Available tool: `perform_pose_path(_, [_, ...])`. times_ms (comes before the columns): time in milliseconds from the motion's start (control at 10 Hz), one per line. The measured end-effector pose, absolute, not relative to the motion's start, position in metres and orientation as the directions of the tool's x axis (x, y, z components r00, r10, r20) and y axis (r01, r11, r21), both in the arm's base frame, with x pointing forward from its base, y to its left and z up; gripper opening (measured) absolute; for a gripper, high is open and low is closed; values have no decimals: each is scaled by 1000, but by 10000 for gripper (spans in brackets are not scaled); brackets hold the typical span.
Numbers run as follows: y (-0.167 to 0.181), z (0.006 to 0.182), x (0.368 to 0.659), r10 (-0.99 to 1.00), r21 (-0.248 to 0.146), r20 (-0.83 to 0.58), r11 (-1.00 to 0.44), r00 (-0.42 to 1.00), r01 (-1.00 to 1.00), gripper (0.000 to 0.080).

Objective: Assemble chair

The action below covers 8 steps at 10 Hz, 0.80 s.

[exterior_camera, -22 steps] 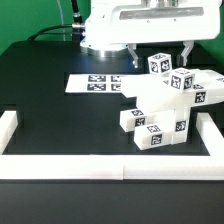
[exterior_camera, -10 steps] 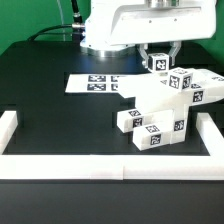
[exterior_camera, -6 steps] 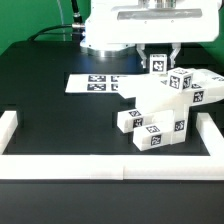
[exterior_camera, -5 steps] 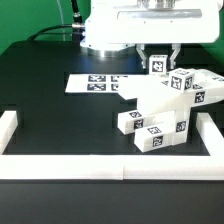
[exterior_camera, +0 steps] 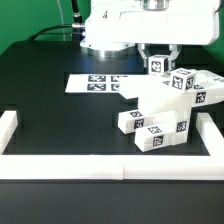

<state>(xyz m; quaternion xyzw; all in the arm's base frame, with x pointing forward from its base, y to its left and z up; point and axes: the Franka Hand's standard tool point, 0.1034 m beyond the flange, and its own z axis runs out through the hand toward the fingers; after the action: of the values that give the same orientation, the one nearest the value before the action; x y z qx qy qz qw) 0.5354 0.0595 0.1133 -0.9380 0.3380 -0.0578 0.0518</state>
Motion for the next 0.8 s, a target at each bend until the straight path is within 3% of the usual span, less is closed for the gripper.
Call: perform_pose_path(800, [63, 113, 535, -885, -166, -1, -459, 466, -873, 271])
